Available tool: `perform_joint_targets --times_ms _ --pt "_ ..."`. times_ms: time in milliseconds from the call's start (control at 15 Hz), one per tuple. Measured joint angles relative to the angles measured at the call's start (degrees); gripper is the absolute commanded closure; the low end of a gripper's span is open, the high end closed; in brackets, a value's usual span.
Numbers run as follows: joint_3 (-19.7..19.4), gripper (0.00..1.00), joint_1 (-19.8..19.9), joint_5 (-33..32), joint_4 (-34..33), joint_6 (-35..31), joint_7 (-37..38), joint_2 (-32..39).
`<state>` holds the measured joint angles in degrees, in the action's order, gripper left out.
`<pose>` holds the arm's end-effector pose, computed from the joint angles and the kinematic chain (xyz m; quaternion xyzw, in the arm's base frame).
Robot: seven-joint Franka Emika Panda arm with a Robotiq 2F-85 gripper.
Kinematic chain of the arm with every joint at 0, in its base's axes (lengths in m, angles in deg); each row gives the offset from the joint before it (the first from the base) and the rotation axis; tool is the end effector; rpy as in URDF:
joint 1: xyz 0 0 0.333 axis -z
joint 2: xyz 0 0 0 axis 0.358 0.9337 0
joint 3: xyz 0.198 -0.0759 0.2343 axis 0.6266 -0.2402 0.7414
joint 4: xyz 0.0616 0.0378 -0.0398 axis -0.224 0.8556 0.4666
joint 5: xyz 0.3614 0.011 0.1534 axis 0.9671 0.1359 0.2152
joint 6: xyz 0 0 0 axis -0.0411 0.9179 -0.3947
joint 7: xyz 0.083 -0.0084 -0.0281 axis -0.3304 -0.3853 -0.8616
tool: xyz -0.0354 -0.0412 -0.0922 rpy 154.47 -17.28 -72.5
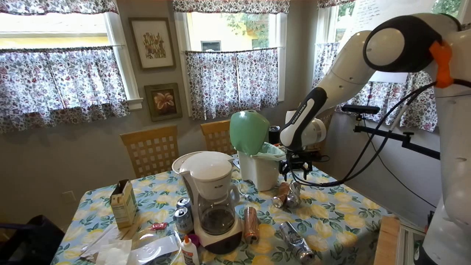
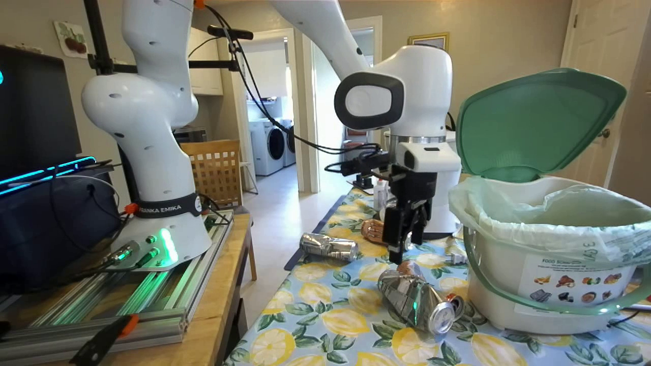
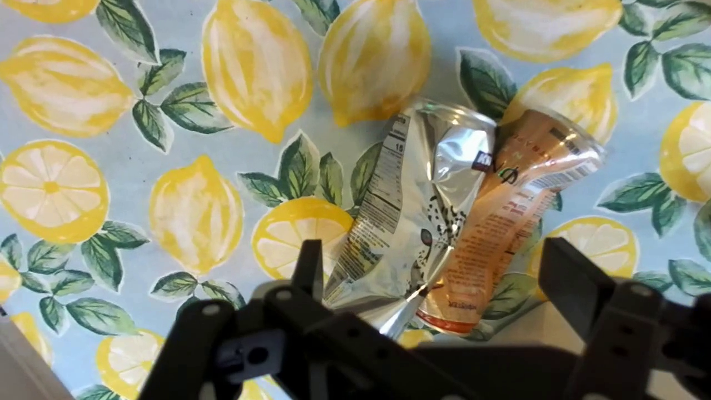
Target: Throw two cans into the bin
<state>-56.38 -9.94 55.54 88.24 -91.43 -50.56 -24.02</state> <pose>0.4849 -0.2132 0.2142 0.9071 -0.4203 -0.0103 0.0188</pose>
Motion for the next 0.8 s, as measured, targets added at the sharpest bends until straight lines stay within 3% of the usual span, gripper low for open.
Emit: perform_joint_targets --times_ms 800 --pt "-1.0 0.00 -1.9 0.6 -6.0 -1.8 4.9 10.4"
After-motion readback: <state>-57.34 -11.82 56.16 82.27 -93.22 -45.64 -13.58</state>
